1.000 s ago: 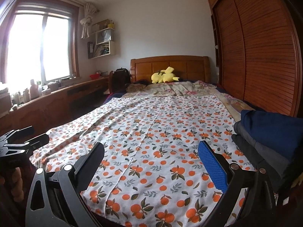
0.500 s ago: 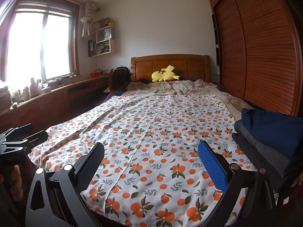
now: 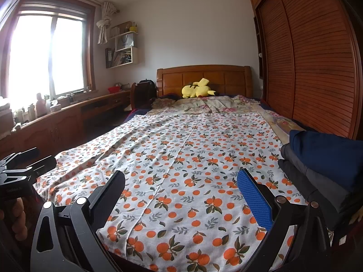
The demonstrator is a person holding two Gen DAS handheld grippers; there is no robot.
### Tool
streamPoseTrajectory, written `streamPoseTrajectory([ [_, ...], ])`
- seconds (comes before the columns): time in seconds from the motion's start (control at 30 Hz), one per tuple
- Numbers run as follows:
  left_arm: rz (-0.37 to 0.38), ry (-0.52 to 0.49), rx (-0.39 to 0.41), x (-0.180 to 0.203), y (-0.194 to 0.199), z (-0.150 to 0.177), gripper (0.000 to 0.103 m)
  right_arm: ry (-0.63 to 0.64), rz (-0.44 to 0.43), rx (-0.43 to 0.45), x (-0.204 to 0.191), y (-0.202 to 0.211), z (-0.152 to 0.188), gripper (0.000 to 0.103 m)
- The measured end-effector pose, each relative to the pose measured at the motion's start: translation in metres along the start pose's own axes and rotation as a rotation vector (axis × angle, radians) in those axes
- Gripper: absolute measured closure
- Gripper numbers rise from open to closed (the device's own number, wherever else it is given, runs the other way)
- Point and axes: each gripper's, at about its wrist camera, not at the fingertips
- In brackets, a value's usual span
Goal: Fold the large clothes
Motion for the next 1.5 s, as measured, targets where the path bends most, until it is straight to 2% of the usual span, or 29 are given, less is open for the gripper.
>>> streamPoseTrajectory([
  [1.5,0.002,0.003,0.005,0.0049,0.0028,-0.0039,0.002,0.000,0.001,0.000,0.0007,0.0002,0.0003,0.008],
])
Point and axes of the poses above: each gripper's, at about its wrist camera, not at the fingertips, and y roughly against the way its jaws point, x to its right, z to its underside, and after that the axes turned 4 degrees about -z, right-handed
